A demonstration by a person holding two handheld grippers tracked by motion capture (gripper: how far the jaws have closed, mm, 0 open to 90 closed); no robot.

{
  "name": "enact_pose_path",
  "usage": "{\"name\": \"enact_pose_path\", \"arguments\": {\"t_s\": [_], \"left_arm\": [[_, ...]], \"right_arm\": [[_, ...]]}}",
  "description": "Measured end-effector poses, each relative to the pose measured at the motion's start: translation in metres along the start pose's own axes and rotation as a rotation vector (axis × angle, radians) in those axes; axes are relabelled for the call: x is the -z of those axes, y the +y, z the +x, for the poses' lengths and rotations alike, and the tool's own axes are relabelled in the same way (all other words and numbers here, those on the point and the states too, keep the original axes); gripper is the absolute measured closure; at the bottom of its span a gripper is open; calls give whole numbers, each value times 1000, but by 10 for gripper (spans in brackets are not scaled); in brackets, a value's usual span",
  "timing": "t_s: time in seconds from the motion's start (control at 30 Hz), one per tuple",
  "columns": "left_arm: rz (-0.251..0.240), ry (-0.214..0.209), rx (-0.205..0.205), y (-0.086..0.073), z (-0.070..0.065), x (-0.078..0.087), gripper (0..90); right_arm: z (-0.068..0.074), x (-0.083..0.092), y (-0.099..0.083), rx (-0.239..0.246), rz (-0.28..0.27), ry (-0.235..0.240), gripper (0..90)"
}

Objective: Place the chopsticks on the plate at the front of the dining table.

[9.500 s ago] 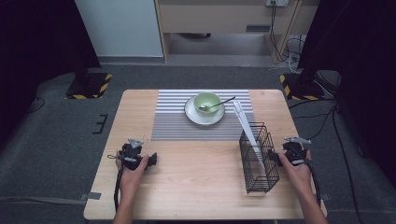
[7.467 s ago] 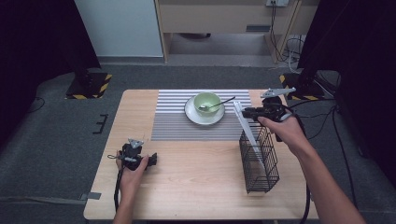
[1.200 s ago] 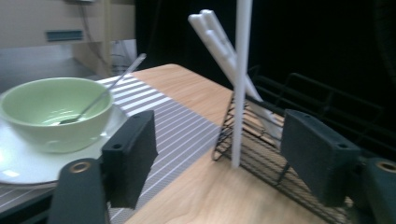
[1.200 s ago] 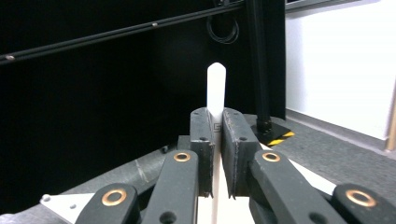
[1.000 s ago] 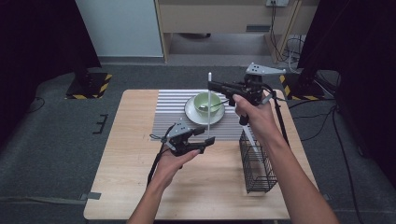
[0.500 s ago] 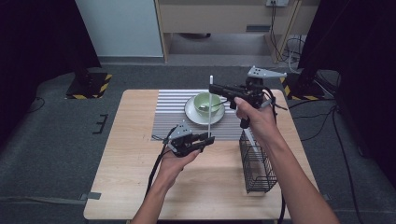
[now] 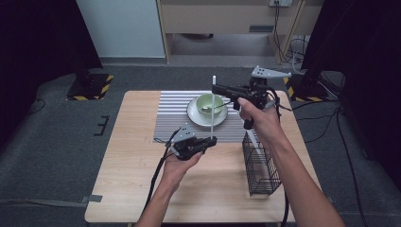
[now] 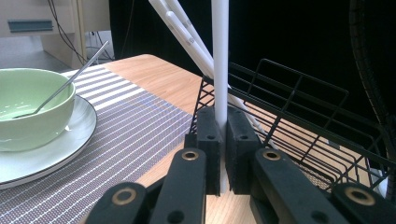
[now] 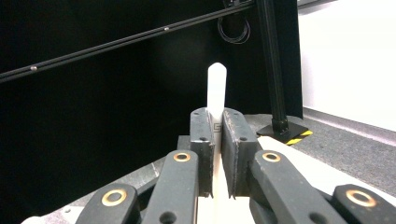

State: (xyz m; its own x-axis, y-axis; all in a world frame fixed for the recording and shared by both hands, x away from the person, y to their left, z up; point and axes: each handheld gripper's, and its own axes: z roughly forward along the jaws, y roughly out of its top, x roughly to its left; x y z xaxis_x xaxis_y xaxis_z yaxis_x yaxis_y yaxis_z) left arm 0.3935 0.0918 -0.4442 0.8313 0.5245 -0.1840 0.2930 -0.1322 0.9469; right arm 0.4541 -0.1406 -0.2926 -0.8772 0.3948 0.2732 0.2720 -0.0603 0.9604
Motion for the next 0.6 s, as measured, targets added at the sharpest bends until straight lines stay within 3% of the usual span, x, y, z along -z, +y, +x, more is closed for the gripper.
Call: {"name": "enact_pose_path", "arguments": {"t_s": [0.27,0.43,0.6], "left_arm": [[-10,46,14,-3,-1,1,862],[-29,84,19,0,0,3,862],[-32,163,25,4,3,7,863]], "right_arm": [[-1,0,0,14,14,4,815],[-2,6,-5,63,72,-49,625],[-7,25,-10,97,92,-132,456]]}}
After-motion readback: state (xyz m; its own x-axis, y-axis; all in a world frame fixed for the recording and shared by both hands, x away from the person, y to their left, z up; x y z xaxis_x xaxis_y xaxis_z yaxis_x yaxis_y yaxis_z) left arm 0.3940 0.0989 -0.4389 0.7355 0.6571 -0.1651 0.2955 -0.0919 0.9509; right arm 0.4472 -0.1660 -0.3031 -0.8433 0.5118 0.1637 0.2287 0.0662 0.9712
